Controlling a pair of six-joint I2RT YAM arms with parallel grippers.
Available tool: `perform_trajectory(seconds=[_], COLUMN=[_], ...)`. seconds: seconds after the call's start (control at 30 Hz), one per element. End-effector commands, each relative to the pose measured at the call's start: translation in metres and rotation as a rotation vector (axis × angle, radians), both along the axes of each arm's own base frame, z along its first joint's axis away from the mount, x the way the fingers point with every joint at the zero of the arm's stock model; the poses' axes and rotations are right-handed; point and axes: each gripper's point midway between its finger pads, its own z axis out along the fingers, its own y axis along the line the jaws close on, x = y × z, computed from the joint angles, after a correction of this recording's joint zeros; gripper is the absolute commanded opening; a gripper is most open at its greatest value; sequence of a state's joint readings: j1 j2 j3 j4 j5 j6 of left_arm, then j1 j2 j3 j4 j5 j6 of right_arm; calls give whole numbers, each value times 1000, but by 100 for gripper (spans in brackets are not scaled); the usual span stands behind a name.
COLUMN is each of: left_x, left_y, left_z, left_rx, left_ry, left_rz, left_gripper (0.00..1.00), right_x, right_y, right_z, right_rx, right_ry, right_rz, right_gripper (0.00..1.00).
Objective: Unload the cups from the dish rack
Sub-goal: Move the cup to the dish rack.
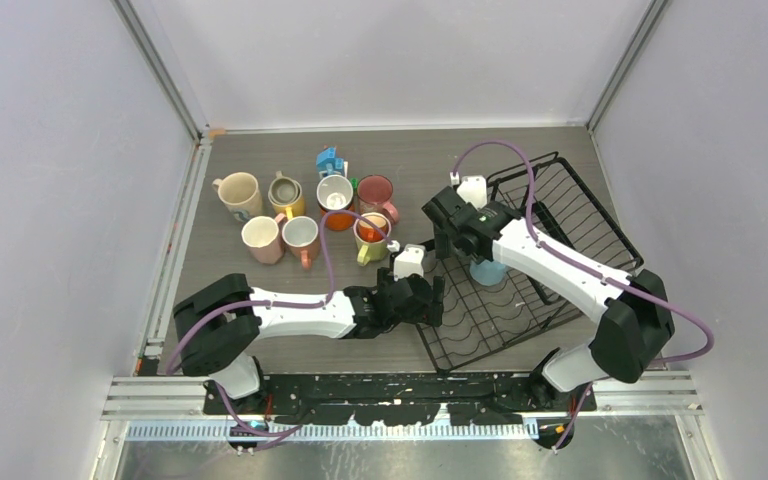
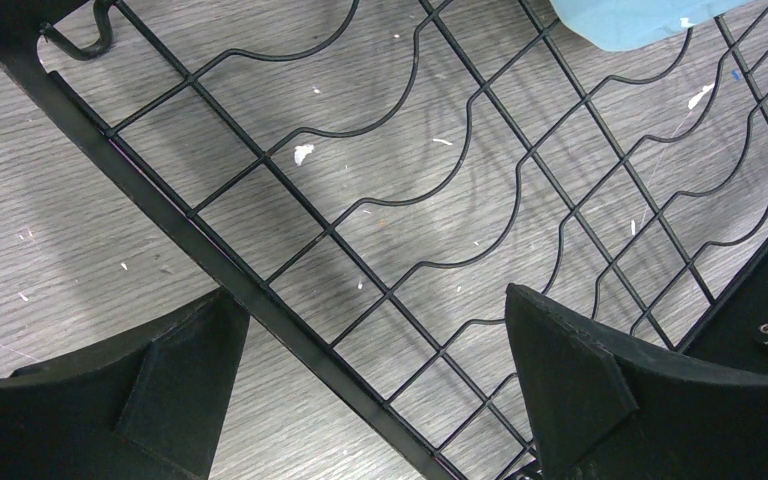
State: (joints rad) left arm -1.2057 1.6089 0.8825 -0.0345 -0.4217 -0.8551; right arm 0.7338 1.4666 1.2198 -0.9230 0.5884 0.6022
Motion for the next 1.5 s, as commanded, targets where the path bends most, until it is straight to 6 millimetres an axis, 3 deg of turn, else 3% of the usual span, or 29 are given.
perform_trajectory(seconds=[0.0,0.17,0.43,1.17,1.47], left_x=[8,7,6,5,5], left_y=[-28,-28,-29,-33,-33], left_z=[32,32,32,31,33], left_rx=[-121,-123,-125,-133,-134], left_ry=[-42,-41,-39,-40,-47], left_rz=[-22,-26,-38,-50,-58], left_gripper=[100,100,100,100,100], right_x=[17,19,14,-6,-10], right_y=[20,16,28,29,32], right_z=[38,30,13,36,35], right_rx=[41,-29,-1,-28,-21], right_ry=[-163,-129,-53,122,175], right_rz=[58,57,67,103,130], right_gripper=[100,100,100,100,100])
